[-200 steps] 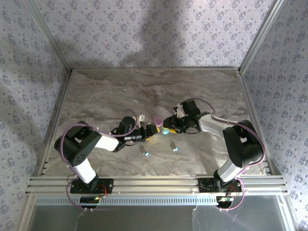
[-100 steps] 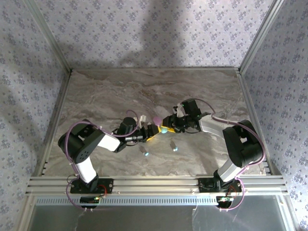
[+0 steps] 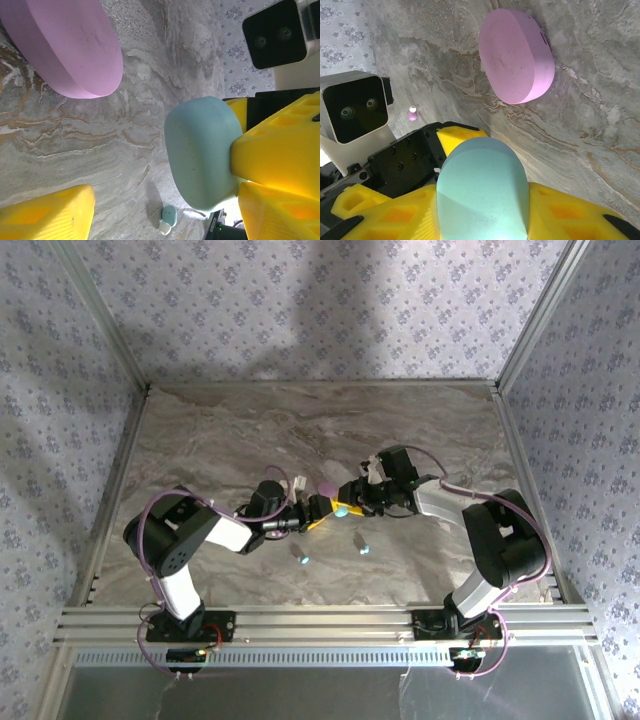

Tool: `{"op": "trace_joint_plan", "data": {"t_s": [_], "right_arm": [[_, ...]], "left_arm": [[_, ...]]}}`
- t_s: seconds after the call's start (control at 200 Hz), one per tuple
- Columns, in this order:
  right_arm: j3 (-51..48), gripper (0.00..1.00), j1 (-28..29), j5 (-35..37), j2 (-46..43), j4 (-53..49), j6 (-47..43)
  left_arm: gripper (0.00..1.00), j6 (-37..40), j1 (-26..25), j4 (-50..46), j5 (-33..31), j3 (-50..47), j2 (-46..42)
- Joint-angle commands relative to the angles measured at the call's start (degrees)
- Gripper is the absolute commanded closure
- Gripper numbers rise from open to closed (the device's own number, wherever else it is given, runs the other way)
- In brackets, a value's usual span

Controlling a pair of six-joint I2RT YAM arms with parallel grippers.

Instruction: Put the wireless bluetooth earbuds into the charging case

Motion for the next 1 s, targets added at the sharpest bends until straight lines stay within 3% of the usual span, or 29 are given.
{"op": "trace_joint_plan", "data": {"t_s": [0.0, 0.135, 0.994], "right_arm": [[-0.9, 0.57, 0.6, -3.3, -1.8, 2.0, 1.7], [-1.2, 0.57, 0.5, -4.2, -2.8, 3.3, 3.1], [-2.6, 0.58, 0.5, -3.6, -3.4, 3.6, 3.6]], "left_arm": [[0.29, 1.1, -0.1, -0.6, -0.3, 1.8, 0.9], [0.34, 2.0, -0.1, -3.1, -1.6, 1.7, 0.7], [0.36, 4.6, 0.4, -10.9, -4.1, 2.3, -1.7]]}}
